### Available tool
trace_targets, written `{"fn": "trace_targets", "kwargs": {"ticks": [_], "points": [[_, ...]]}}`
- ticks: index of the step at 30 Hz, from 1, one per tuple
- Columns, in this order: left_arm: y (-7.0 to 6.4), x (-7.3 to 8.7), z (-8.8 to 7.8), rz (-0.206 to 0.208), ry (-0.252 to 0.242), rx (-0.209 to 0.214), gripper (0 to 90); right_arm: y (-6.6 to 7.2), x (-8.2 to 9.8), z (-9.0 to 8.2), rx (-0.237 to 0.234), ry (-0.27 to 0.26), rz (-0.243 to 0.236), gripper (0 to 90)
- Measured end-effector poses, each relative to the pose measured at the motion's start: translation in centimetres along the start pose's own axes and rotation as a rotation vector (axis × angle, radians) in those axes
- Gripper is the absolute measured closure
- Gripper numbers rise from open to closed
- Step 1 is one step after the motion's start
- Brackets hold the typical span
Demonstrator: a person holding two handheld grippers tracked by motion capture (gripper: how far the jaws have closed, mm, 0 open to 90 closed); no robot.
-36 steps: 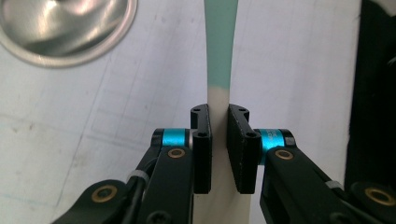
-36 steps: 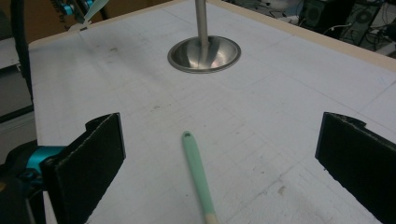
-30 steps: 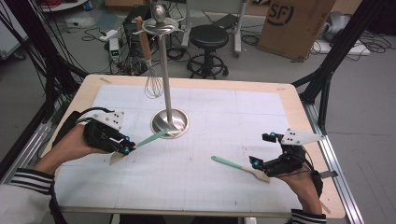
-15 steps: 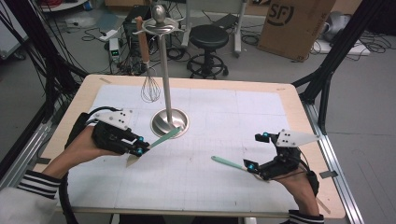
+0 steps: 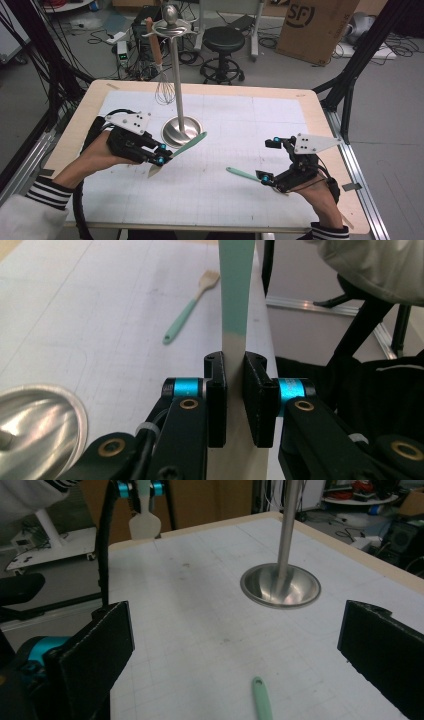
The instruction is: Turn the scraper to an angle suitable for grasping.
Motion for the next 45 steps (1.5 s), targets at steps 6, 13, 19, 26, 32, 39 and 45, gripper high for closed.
{"fn": "trace_targets", "kwargs": {"ticks": [6,13,19,26,32,39,45], "points": [[-0.1,-1.3,0.6,0.017,-0.034,0.027,80.7,0.4,-2.1,0.0,-0.048,-0.019,-0.031,0.3],[-0.4,-2.8,1.2,0.05,-0.061,0.04,80.6,0.8,-4.0,0.6,-0.096,-0.034,-0.073,0.3],[-0.2,-3.4,1.3,0.057,-0.094,0.03,80.7,1.5,-5.2,1.3,-0.14,-0.014,-0.1,0.3],[0.0,-3.6,1.3,0.063,-0.11,0.014,80.6,1.5,-6.7,2.4,-0.169,-0.008,-0.114,0.3],[0.0,-3.8,1.3,0.063,-0.13,0.009,80.6,2.3,-7.6,3.4,-0.201,0.014,-0.135,0.3],[0.1,-4.0,1.4,0.06,-0.142,0.004,80.7,3.0,-8.2,4.5,-0.223,0.032,-0.151,0.4],[0.2,-4.2,1.8,0.055,-0.142,0.002,80.6,3.4,-8.4,5.3,-0.257,0.033,-0.165,5.7]]}}
Point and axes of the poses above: each handheld gripper's, and its own axes: z roughly forward along the jaws, x roughly out of its underside, y roughly to its left, the point moved 6 cm from there along z, roughly forward along the jaws, and after that the axes turned 4 degrees about z, right-handed, at the moved point
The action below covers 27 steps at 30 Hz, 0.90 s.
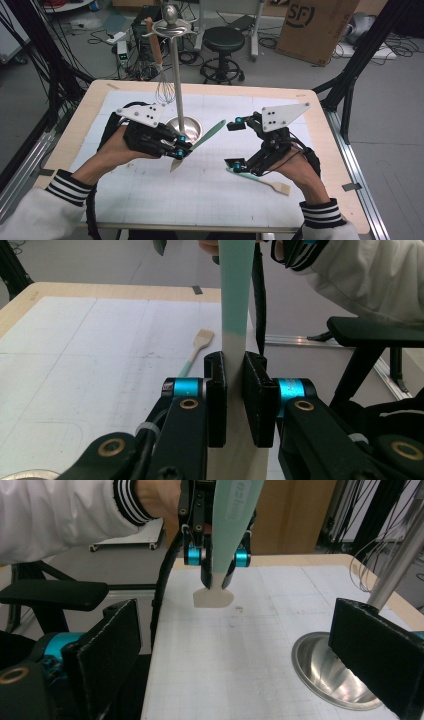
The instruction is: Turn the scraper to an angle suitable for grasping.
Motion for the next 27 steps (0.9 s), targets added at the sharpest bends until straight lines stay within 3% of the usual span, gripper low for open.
{"fn": "trace_targets", "kwargs": {"ticks": [5,8,13,27], "points": [[0.0,-0.2,0.5,-0.002,-0.009,0.006,80.7,-0.1,0.0,0.4,-0.011,-0.004,0.007,6.3],[0.1,-0.3,0.6,-0.007,-0.01,0.007,80.6,0.0,-0.1,0.5,-0.014,-0.004,0.005,15.4],[0.2,-0.3,0.8,-0.002,-0.011,0.003,80.6,0.0,-0.5,0.9,-0.028,-0.034,0.005,19.0],[0.3,-0.6,1.1,0.006,-0.008,0.008,80.7,-0.4,-0.9,2.1,-0.031,-0.028,-0.012,36.4]]}}
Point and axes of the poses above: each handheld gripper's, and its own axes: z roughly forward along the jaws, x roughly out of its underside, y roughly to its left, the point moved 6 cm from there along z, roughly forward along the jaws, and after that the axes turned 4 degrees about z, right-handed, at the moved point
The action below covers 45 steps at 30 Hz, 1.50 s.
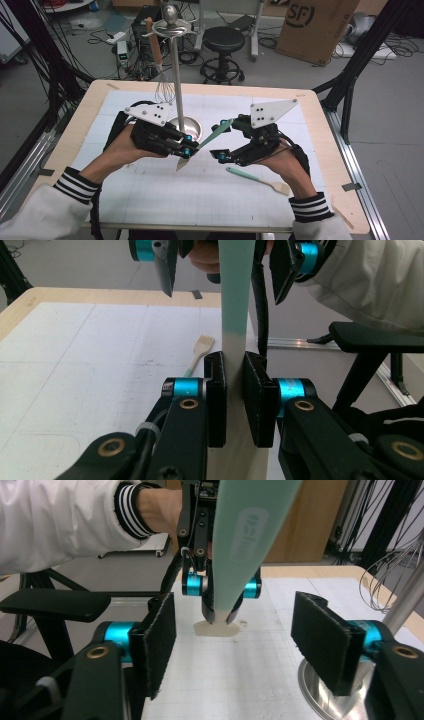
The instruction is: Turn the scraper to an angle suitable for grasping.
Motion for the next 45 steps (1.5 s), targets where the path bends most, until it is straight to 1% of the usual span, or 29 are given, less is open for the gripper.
{"fn": "trace_targets", "kwargs": {"ticks": [2,3,4,6,7,10,13,14,16,18,19,20,23,25,26,28,32,34,36,37,39,40,45], "points": [[-0.07,0.01,0.06,-0.004,0.002,0.001,80.6,0.1,-0.04,0.14,-0.007,0.002,-0.006,39.4],[-0.07,0.01,0.08,0.0,0.002,0.003,80.6,0.08,-0.07,0.21,-0.003,-0.001,-0.012,40.9],[-0.07,0.01,0.08,0.004,0.003,0.003,80.7,0.21,-0.02,0.21,-0.009,0.008,-0.006,43.4],[-0.07,-0.01,0.07,-0.003,0.001,0.003,80.6,0.22,-0.09,0.3,-0.012,0.002,-0.028,45.7],[-0.07,-0.01,0.06,-0.007,-0.002,0.001,80.6,0.33,-0.1,0.26,-0.013,0.002,-0.023,46.9],[-0.1,-0.06,0.05,-0.004,-0.005,0.006,80.6,0.38,-0.26,0.23,-0.009,-0.012,-0.041,49.6],[-0.22,-0.25,0.17,-0.002,-0.02,0.015,80.6,0.45,-0.3,0.2,-0.01,-0.015,-0.035,50.6],[-0.21,-0.29,0.2,0.003,-0.017,0.015,80.6,0.4,-0.36,0.28,-0.013,-0.022,-0.044,50.6],[-0.23,-0.37,0.25,-0.003,-0.022,0.015,80.6,0.42,-0.37,0.35,-0.013,-0.021,-0.043,51.4],[-0.21,-0.39,0.28,-0.001,-0.02,0.016,80.6,0.47,-0.39,0.45,-0.017,-0.023,-0.043,52.2],[-0.26,-0.42,0.35,-0.008,-0.026,0.018,80.6,0.44,-0.38,0.46,-0.015,-0.021,-0.043,52.9],[-0.22,-0.41,0.35,-0.001,-0.021,0.018,80.6,0.43,-0.39,0.51,-0.017,-0.023,-0.044,53.5],[-0.25,-0.43,0.43,-0.004,-0.024,0.021,80.6,0.48,-0.37,0.54,-0.017,-0.02,-0.037,55.8],[-0.27,-0.46,0.43,-0.011,-0.029,0.027,80.6,0.46,-0.45,0.63,-0.021,-0.03,-0.047,57.6],[-0.25,-0.46,0.39,-0.006,-0.031,0.029,80.6,0.49,-0.46,0.63,-0.02,-0.032,-0.045,58.5],[-0.25,-0.43,0.31,-0.006,-0.029,0.027,80.6,0.42,-0.49,0.61,-0.011,-0.038,-0.045,60.2],[-0.26,-0.49,0.22,-0.01,-0.035,0.02,80.6,0.55,-0.49,0.54,-0.016,-0.037,-0.039,62.4],[-0.24,-0.49,0.24,-0.004,-0.033,0.021,80.6,0.53,-0.54,0.55,-0.015,-0.042,-0.044,64.2],[-0.27,-0.52,0.35,-0.006,-0.037,0.024,80.6,0.57,-0.55,0.63,-0.024,-0.042,-0.048,66.3],[-0.28,-0.55,0.42,-0.004,-0.04,0.029,80.6,0.65,-0.5,0.65,-0.025,-0.035,-0.041,68.1],[-0.32,-0.55,0.47,-0.005,-0.036,0.032,80.6,0.66,-0.53,0.79,-0.031,-0.035,-0.052,73.9],[-0.36,-0.56,0.53,-0.004,-0.04,0.032,80.6,0.67,-0.53,0.81,-0.032,-0.034,-0.057,75.3],[-0.43,-0.58,0.53,0.0,-0.042,0.034,80.5,0.74,-0.54,0.85,-0.045,-0.035,-0.053,76.6]]}}
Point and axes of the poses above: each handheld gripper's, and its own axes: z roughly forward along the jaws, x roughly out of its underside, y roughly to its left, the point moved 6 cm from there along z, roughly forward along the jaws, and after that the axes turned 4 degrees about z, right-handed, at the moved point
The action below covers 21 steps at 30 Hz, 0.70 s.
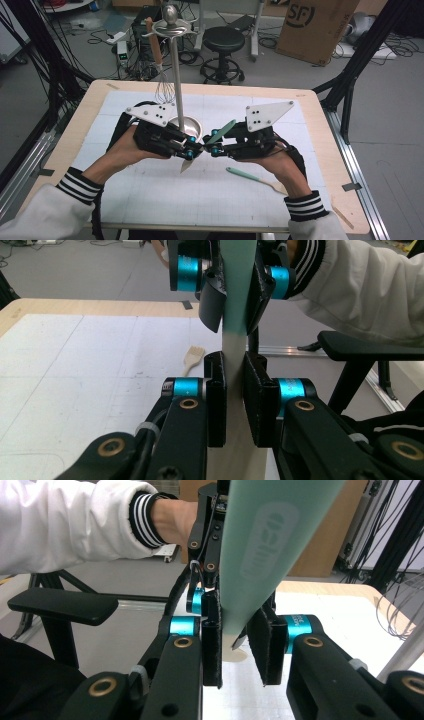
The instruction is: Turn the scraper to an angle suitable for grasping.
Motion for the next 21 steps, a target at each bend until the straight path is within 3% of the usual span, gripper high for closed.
{"fn": "trace_targets", "kwargs": {"ticks": [8,13,17,21], "points": [[-0.04,0.01,0.18,0.014,0.004,0.001,80.2,0.06,-0.12,0.09,-0.007,0.002,0.006,77.7],[0.12,0.13,0.3,0.002,0.008,-0.017,77.8,0.06,-0.21,0.31,0.005,0.016,0.019,78.1],[0.38,0.26,0.35,0.013,0.022,-0.064,66.3,-0.03,-0.32,0.58,0.017,0.038,0.019,78.3],[0.7,0.59,0.1,0.012,0.036,-0.132,46.9,-0.25,-0.35,0.66,0.043,0.058,0.024,78.4]]}}
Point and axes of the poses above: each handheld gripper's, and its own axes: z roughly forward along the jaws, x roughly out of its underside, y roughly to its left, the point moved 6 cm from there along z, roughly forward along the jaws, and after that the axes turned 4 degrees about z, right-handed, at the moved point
